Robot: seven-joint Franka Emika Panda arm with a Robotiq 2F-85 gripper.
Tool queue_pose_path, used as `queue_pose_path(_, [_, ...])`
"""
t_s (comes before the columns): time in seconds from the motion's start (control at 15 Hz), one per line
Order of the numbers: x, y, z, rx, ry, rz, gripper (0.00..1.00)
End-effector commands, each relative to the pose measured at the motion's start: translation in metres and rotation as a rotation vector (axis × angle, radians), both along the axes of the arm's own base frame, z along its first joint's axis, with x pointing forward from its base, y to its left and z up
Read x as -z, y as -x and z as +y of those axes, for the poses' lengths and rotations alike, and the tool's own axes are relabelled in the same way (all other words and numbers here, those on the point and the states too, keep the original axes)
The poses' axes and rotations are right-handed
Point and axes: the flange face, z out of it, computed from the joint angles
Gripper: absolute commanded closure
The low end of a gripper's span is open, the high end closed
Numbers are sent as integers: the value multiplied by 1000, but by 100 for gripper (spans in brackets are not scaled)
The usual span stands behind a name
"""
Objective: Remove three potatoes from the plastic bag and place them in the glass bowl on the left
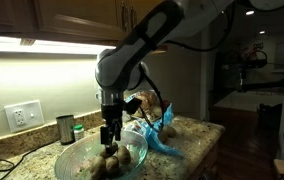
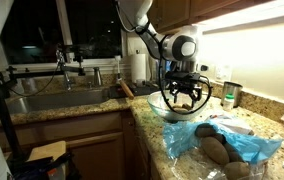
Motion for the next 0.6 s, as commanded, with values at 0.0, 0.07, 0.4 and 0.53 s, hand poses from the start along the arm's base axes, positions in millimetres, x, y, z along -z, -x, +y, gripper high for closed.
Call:
queue_pose_path(0.0, [0,3,-2,11,26,18,0])
queue_pose_path(0.07, [0,5,-2,11,34,31,0])
queue_pose_path(0.4, [-33,24,-1,31,81,53,0])
queue_pose_path(0.53, [-45,30,-5,38,76,65,0])
